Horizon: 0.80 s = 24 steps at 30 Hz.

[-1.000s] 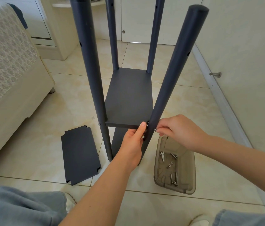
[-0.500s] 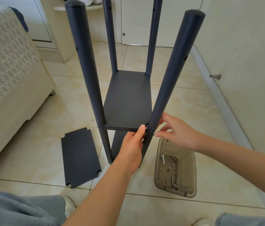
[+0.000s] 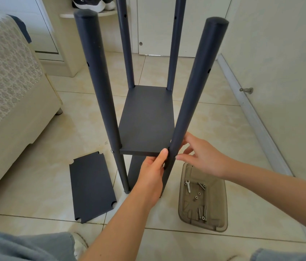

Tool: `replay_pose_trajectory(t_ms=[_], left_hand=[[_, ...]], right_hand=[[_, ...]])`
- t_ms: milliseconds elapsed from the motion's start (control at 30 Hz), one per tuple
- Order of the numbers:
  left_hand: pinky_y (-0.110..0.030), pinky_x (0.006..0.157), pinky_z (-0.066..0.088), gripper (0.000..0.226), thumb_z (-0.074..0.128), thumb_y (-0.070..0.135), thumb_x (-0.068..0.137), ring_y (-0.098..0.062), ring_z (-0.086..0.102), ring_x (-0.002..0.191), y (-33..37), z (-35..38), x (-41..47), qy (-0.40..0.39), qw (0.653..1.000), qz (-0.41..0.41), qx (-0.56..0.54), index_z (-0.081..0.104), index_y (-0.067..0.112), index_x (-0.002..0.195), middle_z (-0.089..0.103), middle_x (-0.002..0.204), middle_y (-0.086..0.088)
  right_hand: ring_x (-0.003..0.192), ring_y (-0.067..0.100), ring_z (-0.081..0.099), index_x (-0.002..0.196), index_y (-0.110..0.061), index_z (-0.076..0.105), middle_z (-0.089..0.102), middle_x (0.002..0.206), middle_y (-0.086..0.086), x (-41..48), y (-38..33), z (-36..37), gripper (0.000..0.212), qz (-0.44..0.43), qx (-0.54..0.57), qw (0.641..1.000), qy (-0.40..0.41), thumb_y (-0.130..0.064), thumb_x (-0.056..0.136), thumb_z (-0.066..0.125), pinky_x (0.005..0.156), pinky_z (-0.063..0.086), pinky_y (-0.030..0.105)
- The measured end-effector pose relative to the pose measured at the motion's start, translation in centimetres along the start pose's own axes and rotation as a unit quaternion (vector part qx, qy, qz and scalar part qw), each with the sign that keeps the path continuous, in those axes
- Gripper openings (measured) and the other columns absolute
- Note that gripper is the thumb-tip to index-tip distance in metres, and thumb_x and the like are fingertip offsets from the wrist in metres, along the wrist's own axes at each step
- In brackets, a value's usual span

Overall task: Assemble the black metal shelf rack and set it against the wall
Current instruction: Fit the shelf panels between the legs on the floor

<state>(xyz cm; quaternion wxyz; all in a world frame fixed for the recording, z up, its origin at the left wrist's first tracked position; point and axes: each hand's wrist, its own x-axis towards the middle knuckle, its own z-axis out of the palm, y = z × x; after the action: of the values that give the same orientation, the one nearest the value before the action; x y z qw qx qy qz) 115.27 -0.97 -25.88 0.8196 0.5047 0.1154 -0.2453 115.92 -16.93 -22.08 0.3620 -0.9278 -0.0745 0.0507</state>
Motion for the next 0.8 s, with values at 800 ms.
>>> replay_pose_trajectory(t_ms=[800], left_hand=[[-0.044, 0.096, 0.044, 0.049, 0.088, 0.045, 0.071, -0.029, 0.056, 0.111, 2.6, -0.4, -2.0, 0.156, 0.611, 0.392, 0.67, 0.07, 0.015, 0.107, 0.066, 0.108, -0.002]], right_hand=[[0.09, 0.016, 0.069, 0.094, -0.013, 0.078, 0.075, 0.097, 0.002, 1.6, -2.0, -2.0, 0.018, 0.032, 0.02, 0.998, -0.054, -0.013, 0.076, 0.082, 0.087, 0.056, 0.035]])
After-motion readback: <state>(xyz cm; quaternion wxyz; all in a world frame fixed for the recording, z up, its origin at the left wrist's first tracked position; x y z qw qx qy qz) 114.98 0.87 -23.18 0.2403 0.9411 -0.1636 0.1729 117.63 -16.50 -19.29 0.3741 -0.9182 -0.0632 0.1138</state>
